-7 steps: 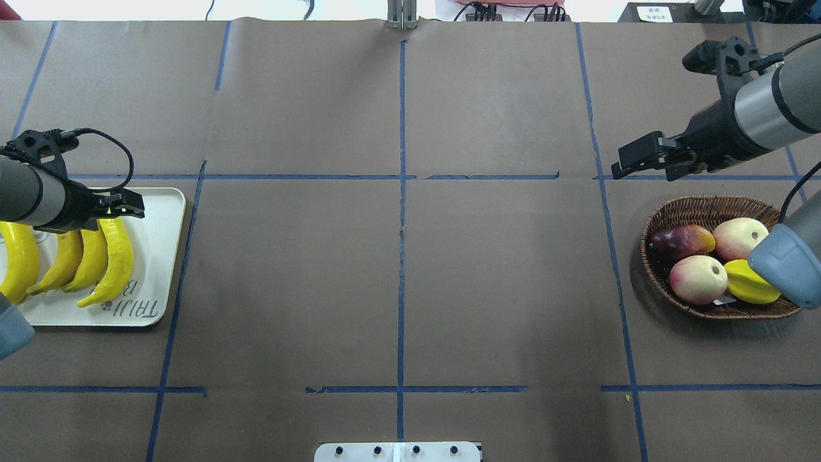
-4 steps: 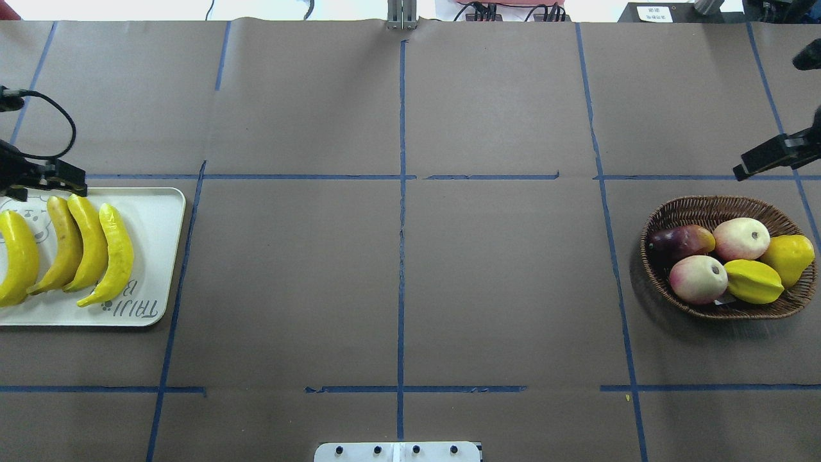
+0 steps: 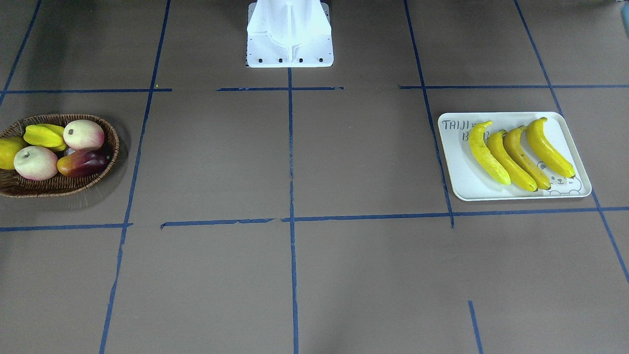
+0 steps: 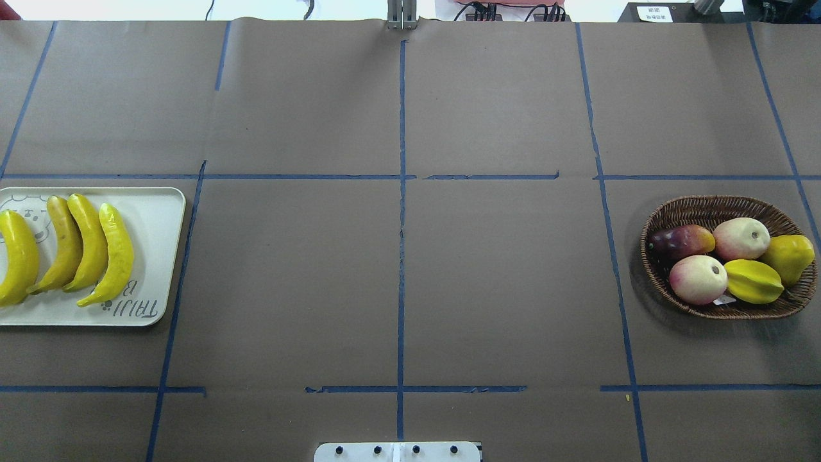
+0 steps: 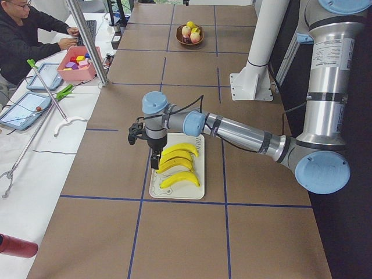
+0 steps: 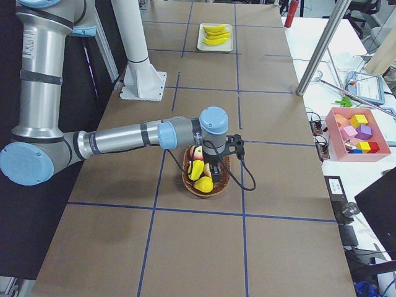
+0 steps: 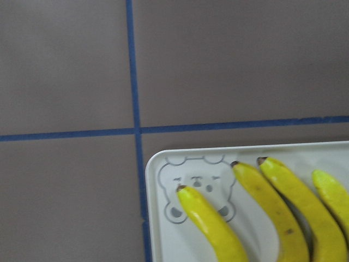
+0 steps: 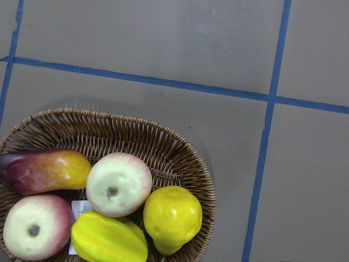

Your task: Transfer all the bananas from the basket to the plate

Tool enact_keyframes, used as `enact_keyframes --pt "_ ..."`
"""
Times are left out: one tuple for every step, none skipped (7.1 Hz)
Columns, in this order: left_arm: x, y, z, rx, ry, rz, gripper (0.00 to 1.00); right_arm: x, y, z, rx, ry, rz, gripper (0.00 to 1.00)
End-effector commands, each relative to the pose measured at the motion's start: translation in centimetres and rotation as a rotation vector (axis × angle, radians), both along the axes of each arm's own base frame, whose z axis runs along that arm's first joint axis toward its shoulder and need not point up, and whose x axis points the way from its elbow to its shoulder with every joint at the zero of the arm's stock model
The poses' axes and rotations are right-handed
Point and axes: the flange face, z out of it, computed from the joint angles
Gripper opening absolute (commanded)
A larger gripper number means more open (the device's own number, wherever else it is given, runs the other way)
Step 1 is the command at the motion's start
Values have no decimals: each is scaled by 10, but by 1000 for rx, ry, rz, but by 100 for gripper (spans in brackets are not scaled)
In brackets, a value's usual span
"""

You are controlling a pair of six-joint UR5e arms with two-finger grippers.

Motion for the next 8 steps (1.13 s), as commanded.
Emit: enact_keyframes --pt "-25 29 60 -67 55 3 100 8 -12 14 -13 15 16 100" --pt "-24 33 78 -73 57 3 100 23 -9 22 -37 37 50 100" --pt "-24 30 79 -45 62 0 100 31 -6 31 -60 34 67 100" --pt "-23 31 79 -49 90 -4 100 46 -4 60 -119 18 99 100" --pt "-22 32 79 -50 96 -4 100 53 1 79 -153 -3 114 100" --pt "-22 34 81 -54 106 -3 100 54 1 82 -156 -5 114 100" --pt "-22 33 80 -50 106 -2 100 54 3 93 -180 -7 116 100" --pt "-21 33 81 -49 106 2 100 54 2 90 -178 -9 118 100"
